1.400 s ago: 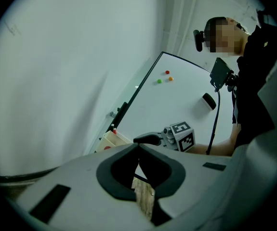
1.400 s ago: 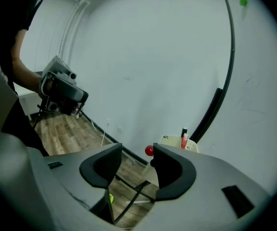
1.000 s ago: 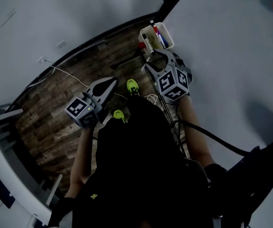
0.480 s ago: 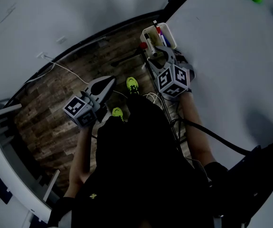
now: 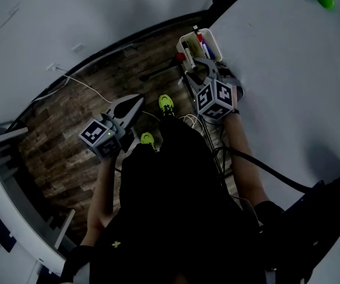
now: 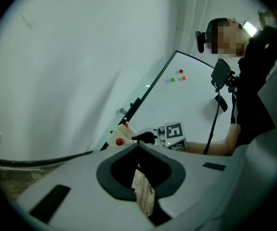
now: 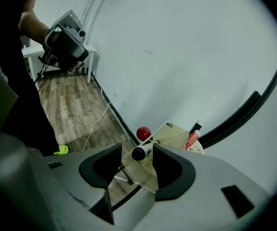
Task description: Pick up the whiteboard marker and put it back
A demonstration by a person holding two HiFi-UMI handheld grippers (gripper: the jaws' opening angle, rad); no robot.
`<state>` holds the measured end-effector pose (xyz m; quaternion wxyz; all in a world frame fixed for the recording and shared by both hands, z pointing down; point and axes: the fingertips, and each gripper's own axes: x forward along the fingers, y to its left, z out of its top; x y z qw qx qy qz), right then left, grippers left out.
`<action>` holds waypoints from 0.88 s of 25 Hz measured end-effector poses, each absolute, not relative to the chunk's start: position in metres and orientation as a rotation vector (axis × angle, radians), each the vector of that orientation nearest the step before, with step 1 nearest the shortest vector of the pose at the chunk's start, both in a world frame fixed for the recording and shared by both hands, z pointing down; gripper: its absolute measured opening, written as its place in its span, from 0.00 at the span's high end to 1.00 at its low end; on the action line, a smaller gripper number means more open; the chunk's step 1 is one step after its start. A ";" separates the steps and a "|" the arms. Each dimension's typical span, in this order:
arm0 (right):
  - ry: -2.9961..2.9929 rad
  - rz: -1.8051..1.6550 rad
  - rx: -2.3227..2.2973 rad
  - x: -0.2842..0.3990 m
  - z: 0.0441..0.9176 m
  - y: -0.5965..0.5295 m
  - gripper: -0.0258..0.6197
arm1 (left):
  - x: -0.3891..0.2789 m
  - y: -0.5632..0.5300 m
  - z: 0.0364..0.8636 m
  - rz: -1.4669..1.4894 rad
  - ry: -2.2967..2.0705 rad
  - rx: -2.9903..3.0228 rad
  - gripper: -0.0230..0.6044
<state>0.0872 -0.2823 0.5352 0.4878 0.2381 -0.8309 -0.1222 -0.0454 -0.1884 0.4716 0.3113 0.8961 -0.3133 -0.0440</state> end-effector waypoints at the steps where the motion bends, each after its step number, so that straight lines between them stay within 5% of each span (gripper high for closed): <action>1: -2.009 -0.302 0.573 0.087 0.535 -0.282 0.65 | -0.046 -0.188 0.471 -0.111 -0.823 2.362 0.93; 5: -1.960 -0.333 0.571 0.084 0.532 -0.285 0.72 | -0.050 -0.186 0.470 -0.110 -0.816 2.356 0.93; 22: -1.966 -0.306 0.597 0.088 0.533 -0.286 0.76 | -0.052 -0.187 0.472 -0.135 -0.798 2.355 0.93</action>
